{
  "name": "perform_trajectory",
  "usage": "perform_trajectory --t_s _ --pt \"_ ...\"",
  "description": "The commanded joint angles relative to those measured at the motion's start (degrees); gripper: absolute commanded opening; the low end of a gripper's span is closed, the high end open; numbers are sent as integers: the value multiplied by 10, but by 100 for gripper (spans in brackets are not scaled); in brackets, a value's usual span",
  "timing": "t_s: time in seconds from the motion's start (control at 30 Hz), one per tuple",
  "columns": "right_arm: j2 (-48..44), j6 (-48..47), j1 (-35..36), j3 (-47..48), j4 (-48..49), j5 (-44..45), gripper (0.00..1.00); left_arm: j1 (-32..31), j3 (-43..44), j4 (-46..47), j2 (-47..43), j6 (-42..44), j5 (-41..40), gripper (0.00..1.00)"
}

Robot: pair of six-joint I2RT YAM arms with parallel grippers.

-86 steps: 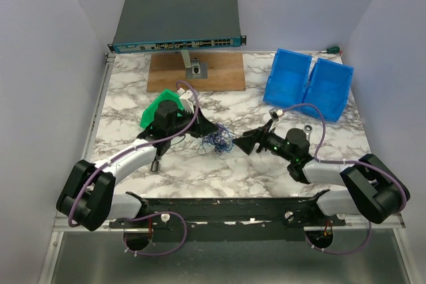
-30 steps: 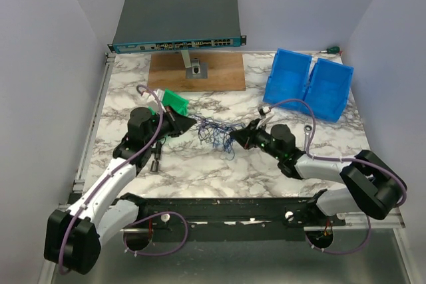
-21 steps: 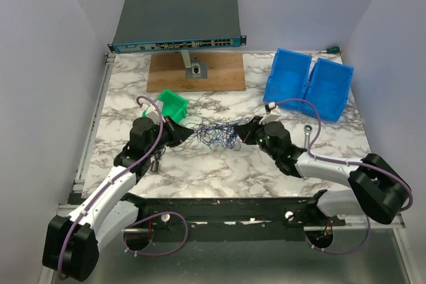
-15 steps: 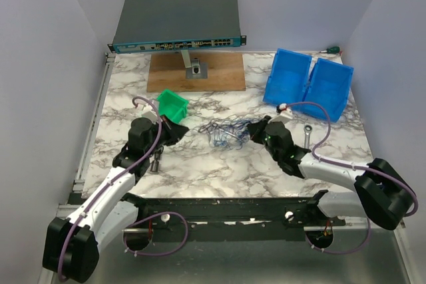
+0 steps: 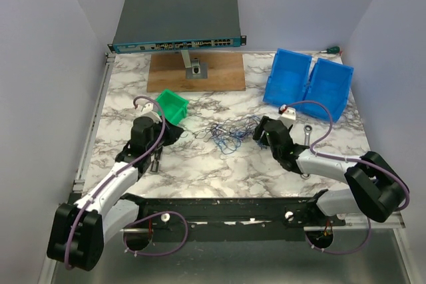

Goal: Untangle the cables

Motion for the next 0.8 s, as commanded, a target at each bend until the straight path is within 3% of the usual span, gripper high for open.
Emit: perform_trajectory --t_s 0.0,0.3,0.33,0.37,0.4,0.5,0.7,0.77 --pt "-7 -33 -1 -3 34 -32 74 2 -1 42 43 22 69 0" --pt "0 -88 -2 -13 107 -176 81 2 44 25 84 32 117 2" --pt "-1 -94 -1 -16 117 -191 81 2 46 25 87 32 123 18" --pt "-1 -100 -2 -19 126 -208 81 0 49 21 88 37 130 40" --pt "3 -103 -1 -21 138 -225 82 -2 55 14 92 43 130 50" --pt "25 -103 -1 -9 133 -229 81 -20 67 -16 91 62 110 70" --pt "48 -68 -1 25 53 -109 75 -99 141 -90 137 125 32 96" --pt "48 -60 -1 28 40 -89 74 -129 188 -130 175 147 4 99"
